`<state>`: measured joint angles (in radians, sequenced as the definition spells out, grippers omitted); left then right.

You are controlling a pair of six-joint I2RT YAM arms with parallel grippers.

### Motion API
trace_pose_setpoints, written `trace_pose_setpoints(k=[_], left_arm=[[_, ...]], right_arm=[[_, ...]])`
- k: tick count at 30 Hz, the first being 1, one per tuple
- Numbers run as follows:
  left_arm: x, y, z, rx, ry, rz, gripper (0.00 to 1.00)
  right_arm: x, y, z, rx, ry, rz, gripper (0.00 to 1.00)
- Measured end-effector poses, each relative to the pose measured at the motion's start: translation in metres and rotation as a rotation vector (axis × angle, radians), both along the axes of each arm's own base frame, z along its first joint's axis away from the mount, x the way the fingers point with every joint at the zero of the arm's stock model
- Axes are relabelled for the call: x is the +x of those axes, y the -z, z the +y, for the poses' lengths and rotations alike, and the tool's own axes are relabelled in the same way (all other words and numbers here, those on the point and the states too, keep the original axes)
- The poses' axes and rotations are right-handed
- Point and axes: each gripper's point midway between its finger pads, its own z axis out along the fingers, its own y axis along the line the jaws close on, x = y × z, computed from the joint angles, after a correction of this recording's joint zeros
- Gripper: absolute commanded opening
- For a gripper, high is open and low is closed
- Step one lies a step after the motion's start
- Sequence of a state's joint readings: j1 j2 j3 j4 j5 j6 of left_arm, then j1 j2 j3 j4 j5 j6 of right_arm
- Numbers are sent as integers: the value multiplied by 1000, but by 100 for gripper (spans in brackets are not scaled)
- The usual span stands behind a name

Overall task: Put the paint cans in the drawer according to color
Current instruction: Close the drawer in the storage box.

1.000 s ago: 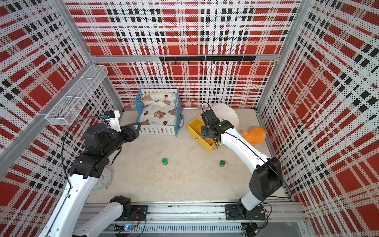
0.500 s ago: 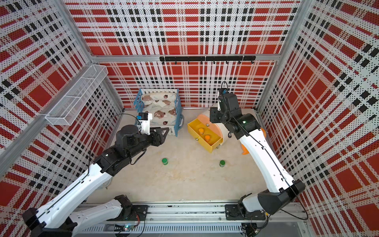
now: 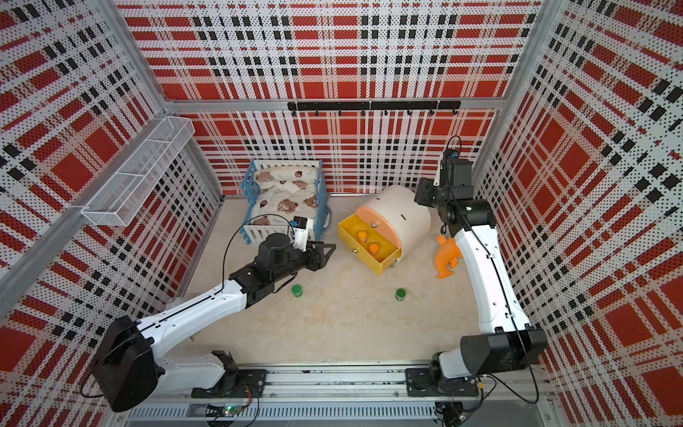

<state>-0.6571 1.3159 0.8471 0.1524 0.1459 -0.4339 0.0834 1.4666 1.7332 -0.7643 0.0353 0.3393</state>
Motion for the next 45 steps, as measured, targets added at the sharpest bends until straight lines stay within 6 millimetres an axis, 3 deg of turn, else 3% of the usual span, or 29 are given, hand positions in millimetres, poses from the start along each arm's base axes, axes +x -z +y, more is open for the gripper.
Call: trace_pose_setpoints(k=[8,15,19,26,35,45], left_arm=[[11,42,-24,-12,74,76,38],[16,72,-43,2,122,137,38],[18,76,-55,-5,150,148,38],[25,73,-67,-43,167,146,39],[30,83,-72,-50,165,168,38],[37,81,-78,-60,163,166,29]], right_arm=[[38,26,12,67,-79,15,57],[71,66,24,85,-136,86,58],[76,76,26,83,-151,106,58],[86,65,27,65,-163,71,58],[93,80,28,48,-173,100,58],[98,94,28,45,-176,128,58]])
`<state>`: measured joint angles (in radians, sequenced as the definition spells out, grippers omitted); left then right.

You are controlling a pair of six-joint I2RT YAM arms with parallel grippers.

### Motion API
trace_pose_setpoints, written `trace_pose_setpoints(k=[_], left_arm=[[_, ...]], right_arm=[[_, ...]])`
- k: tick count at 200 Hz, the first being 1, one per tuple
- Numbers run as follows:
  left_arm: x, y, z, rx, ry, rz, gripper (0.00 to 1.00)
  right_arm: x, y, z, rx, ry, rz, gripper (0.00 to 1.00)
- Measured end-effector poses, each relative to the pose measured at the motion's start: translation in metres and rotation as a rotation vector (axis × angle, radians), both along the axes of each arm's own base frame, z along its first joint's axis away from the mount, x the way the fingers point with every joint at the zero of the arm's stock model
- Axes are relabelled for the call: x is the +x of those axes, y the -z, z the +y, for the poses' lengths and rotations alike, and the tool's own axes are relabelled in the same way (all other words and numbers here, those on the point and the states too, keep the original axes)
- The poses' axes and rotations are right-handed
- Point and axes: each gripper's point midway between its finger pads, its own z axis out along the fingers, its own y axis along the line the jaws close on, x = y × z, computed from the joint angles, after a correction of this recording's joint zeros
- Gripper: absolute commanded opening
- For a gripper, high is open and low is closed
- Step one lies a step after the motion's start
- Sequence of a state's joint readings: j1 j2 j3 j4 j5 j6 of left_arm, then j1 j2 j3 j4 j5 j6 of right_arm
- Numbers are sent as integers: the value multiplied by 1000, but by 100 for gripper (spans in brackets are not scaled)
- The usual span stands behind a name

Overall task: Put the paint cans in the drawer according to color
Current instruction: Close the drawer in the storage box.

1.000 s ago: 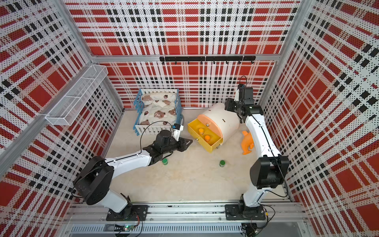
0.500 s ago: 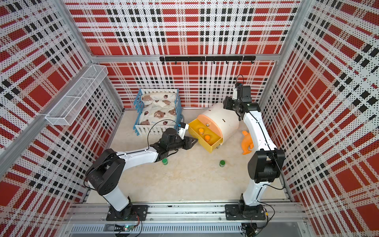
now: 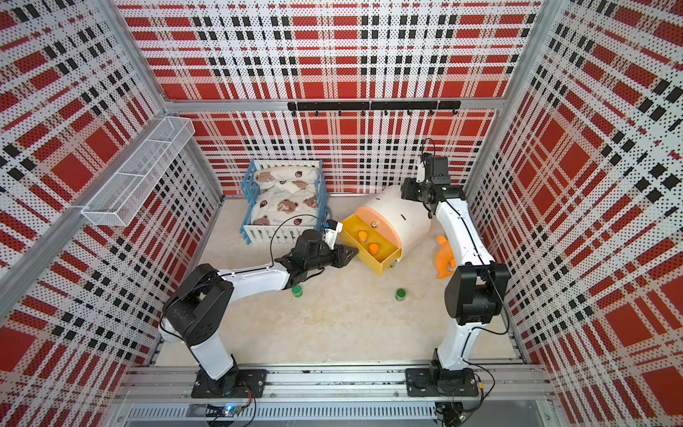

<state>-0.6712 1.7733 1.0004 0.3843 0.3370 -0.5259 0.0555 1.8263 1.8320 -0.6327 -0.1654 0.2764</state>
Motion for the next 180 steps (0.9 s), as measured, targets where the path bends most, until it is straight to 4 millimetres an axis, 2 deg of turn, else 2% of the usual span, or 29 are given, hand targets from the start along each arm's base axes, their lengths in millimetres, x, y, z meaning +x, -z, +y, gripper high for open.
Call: trace_pose_setpoints(k=[83,120,180], left_arm=[[11,0,-15,-13,17,-1,27],[20,-1,-27,-21,22,-7,36],[36,-3,-50,-40,35,-23,40]], right_arm=[[3,8,2,8,-15,-7,56],[7,11,0,16,-17,-24,55],[10,12,0,25,-24,-43,54]])
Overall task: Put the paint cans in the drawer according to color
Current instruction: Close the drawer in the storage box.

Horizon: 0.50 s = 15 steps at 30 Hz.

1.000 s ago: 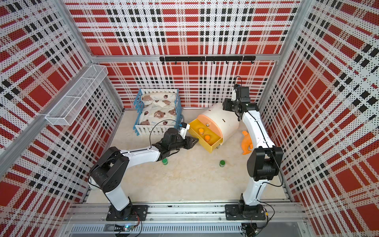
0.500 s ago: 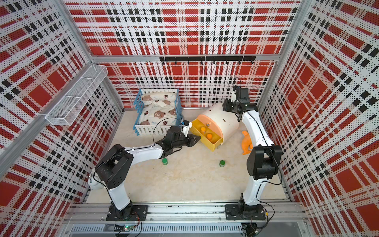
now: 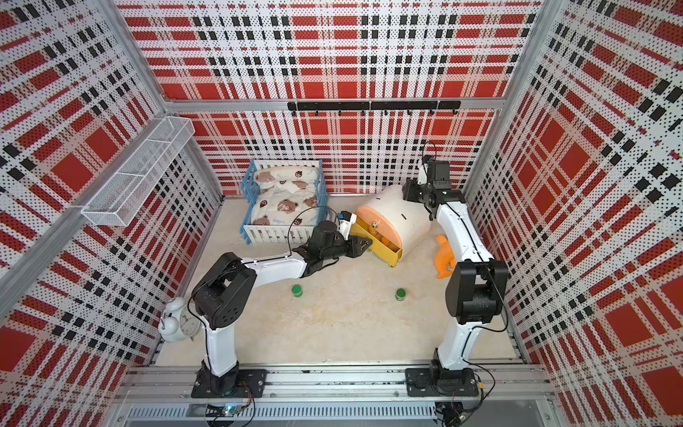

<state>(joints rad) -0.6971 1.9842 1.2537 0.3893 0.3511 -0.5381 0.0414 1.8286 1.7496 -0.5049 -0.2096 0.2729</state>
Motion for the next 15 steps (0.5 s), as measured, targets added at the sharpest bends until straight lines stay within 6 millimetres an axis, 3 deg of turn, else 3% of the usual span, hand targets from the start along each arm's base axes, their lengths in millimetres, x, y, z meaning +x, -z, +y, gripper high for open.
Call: trace_pose_setpoints(k=[15], left_arm=[[19,11,-12,9,-27,-9,53]], right_arm=[[0,0,1,-4,-21,-3,53]])
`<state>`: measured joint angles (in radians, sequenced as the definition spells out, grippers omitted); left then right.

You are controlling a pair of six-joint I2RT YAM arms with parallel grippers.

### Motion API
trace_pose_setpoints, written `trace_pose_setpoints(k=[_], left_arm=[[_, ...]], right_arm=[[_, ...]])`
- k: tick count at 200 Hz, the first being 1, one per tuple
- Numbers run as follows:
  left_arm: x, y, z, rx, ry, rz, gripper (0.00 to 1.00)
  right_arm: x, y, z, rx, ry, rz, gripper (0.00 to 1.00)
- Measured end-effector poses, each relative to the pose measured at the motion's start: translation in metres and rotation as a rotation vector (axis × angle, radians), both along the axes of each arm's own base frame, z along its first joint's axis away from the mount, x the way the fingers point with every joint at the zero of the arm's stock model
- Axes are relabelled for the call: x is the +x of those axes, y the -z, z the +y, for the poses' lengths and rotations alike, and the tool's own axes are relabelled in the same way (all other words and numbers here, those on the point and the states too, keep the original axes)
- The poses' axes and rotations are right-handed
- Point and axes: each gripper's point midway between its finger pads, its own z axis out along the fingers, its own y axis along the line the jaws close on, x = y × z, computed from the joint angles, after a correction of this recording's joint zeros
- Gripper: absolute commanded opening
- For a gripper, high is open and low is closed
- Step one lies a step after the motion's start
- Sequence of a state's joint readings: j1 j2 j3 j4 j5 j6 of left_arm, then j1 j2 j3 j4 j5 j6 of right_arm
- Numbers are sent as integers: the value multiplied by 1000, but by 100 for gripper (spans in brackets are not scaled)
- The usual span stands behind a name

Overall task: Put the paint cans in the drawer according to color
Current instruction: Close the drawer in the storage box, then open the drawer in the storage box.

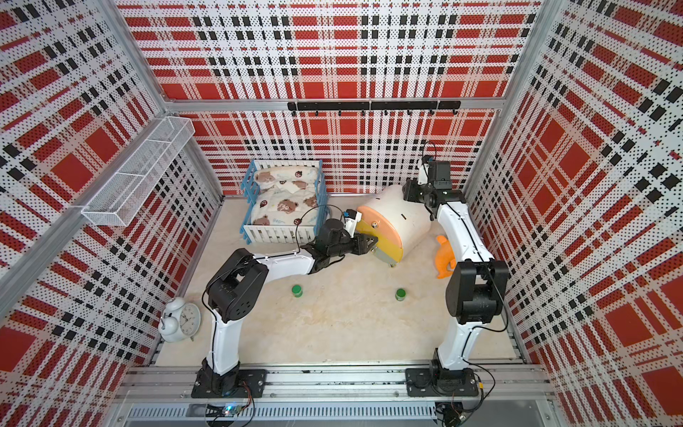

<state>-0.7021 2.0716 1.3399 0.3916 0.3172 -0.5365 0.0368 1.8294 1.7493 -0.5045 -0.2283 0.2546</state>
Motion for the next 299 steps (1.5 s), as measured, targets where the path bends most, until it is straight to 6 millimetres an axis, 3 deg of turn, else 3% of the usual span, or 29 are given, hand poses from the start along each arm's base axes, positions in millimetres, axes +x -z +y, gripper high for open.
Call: trace_pose_setpoints(k=[54,84,156,215,266,299], left_arm=[[1,0,1,6,-7,-9,59],[2,4,4,20,-24,-26,70],[-15,39,26,57,-66,-10,100],[-13,37,25,18,-74,-24,99],[-15,59,20,23,-72,11,100],[-18,71,15,23,-69,36,93]], right_arm=[[1,0,1,-1,-5,-1,53],[1,0,1,-1,-9,-1,57],[-1,1,4,5,-23,7,67],[-16,-2,1,-19,-19,35,84],[-41,-34,3,-14,-32,-17,93],[-46,-45,14,24,-83,-51,94]])
